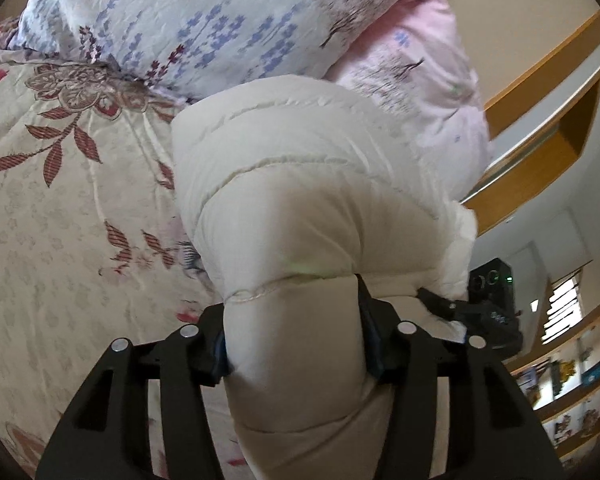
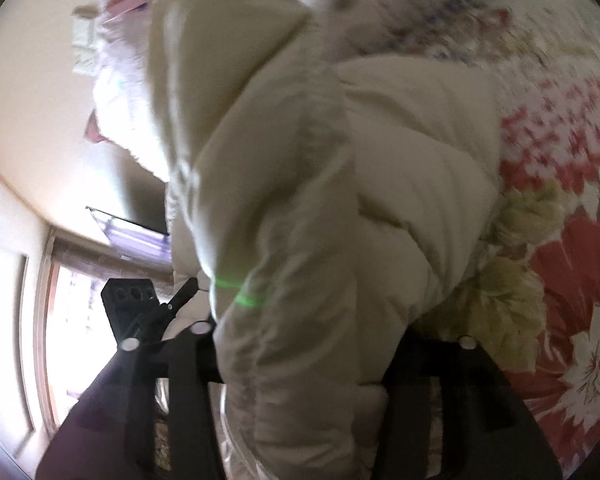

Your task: Fold large clothes

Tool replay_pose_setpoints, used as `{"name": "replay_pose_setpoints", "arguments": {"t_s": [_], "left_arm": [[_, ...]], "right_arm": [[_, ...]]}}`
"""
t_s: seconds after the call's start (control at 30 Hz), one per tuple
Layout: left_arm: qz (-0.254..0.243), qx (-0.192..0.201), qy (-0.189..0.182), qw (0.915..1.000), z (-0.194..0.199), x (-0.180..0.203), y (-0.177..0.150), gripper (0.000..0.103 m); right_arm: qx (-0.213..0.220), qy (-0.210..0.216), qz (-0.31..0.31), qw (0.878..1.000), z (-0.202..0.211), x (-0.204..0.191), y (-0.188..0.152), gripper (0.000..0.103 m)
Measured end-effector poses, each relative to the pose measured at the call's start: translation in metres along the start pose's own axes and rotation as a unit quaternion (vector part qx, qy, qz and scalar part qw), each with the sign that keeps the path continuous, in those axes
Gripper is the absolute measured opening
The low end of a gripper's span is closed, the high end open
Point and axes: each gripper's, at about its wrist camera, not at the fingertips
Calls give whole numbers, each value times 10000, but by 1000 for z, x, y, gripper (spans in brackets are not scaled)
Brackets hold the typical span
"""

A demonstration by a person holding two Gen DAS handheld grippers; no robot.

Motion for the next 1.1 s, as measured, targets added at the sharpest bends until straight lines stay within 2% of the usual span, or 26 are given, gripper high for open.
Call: {"name": "replay_pose_setpoints", "arguments": {"t_s": [0.07,0.1,0.17,0.23,0.37,0.47,0.57,0.63,0.7,0.77,0.87,1.0,1.1], "left_arm": [[66,-65,76,9999,-6,-3,1,58],[100,-68,73,9999,-5,-4,2,59],[76,-25,121,9999,2,-1,4,61],[-17,90,225,9997,12,5,6,62],[-394,559,530,9963,47,25,6,62],[-941,796,714,9898,66,56,-4,62],[-1524,824,820,9815,72,91,-19,62],[-1763,745,846,9778,72,105,-29,62],[-1935,597,910,9751,67,114,-36,62],[-2090,477,1072,9708,60,119,-42,62],[-2185,308,1303,9666,48,117,-45,62],[-2177,195,1312,9670,37,113,-48,62],[-2223,103,1356,9654,27,111,-49,62]], "right_arm": [[-3,-96,-110,9999,-3,-5,6,59],[47,-257,-51,9996,2,-6,5,68],[276,-679,211,9971,15,-17,2,75],[585,-837,441,9938,33,-26,4,76],[1472,-1007,546,9825,85,-32,13,81],[1699,-981,501,9793,91,-41,27,81],[1730,-1115,627,9766,71,-59,35,73],[1624,-1151,627,9780,60,-66,42,61],[1489,-1187,736,9789,45,-67,40,28],[1621,-1423,895,9724,39,-70,37,19],[1863,-1916,858,9598,31,-65,39,14],[1787,-2245,587,9562,20,-47,45,14],[1796,-2536,571,9488,10,-40,45,14]]}}
Point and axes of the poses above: each gripper's, at about its wrist camera, not at the fingertips, and z roughly against the way its jaws point, x to its right, y to its top, and after that the axes turned 7 degrees about -z, right-handed
